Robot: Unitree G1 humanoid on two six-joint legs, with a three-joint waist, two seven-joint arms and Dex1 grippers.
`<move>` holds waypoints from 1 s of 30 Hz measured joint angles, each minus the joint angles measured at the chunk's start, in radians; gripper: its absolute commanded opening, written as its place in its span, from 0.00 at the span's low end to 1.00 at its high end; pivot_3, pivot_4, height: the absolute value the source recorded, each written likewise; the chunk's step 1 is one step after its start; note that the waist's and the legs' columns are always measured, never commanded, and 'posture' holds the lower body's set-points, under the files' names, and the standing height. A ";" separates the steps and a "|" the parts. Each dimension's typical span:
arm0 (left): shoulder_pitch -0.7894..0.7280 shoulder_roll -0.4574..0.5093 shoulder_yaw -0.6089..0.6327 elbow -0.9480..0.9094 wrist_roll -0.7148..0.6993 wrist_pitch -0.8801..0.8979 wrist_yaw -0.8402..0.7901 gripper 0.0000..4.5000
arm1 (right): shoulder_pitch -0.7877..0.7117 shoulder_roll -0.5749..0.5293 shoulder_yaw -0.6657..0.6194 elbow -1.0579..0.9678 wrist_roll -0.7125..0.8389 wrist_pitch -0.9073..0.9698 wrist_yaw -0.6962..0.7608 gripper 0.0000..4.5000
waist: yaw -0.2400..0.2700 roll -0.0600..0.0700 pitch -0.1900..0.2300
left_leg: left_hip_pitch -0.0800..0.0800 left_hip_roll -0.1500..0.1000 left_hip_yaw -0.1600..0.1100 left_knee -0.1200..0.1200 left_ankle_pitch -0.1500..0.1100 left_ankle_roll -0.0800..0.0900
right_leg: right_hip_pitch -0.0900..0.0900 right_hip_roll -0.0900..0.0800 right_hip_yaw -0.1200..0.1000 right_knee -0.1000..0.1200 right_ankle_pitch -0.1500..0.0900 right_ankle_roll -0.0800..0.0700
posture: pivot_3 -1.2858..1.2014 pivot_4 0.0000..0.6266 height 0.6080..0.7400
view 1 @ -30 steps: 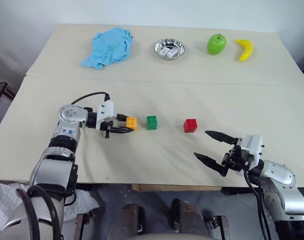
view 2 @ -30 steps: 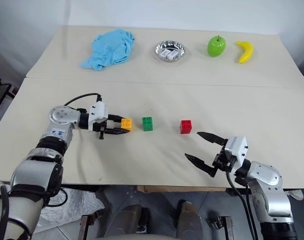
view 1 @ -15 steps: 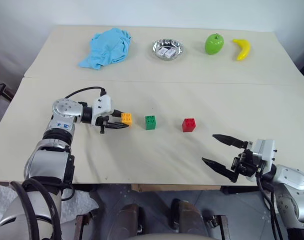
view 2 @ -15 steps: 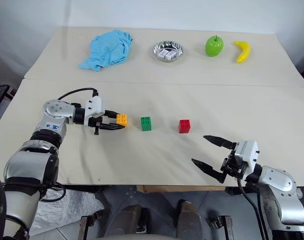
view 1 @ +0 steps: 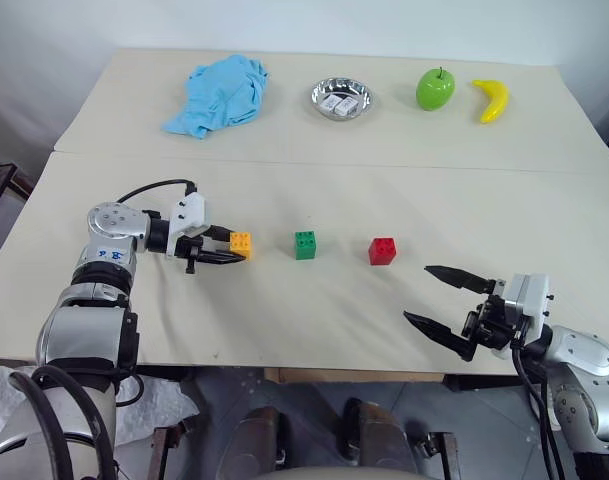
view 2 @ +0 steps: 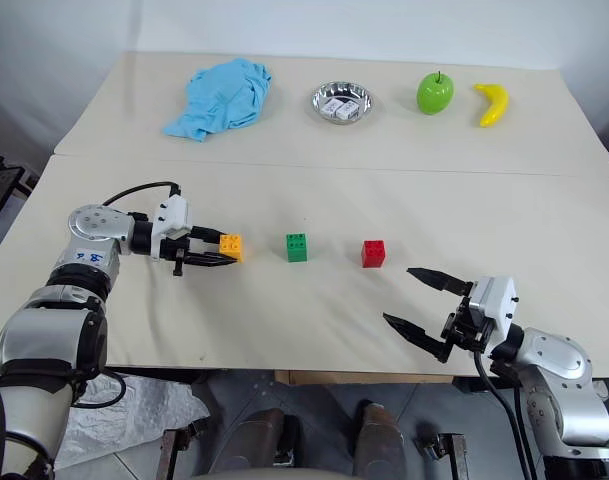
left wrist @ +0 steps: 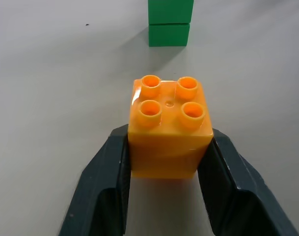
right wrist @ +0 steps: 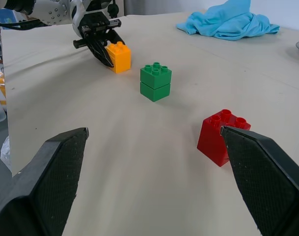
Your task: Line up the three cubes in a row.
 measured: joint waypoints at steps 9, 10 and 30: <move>0.026 0.009 0.012 -0.002 0.000 -0.011 0.025 0.99 | -0.003 -0.012 0.000 -0.003 0.005 0.029 0.006 1.00 | -0.001 0.000 0.000 | 0.000 0.000 0.000 0.000 0.000 0.000 | 0.000 0.000 0.000 0.000 0.000 0.000 | 0.52 0.24 1.00; 0.031 0.013 0.017 -0.002 -0.001 -0.011 0.024 0.99 | -0.004 -0.012 0.000 -0.003 0.006 0.030 0.008 1.00 | -0.001 0.000 0.000 | 0.000 0.000 0.000 0.000 0.000 0.000 | 0.000 0.000 0.000 0.000 0.000 0.000 | 0.52 0.24 1.00; 0.752 0.219 0.372 -0.891 -0.465 0.477 0.047 0.99 | -0.228 -0.103 -0.028 0.226 0.047 0.029 0.242 1.00 | -0.015 0.001 0.001 | 0.001 0.001 -0.004 0.001 -0.001 0.000 | 0.002 -0.002 0.000 0.000 0.000 0.000 | 0.52 0.24 1.00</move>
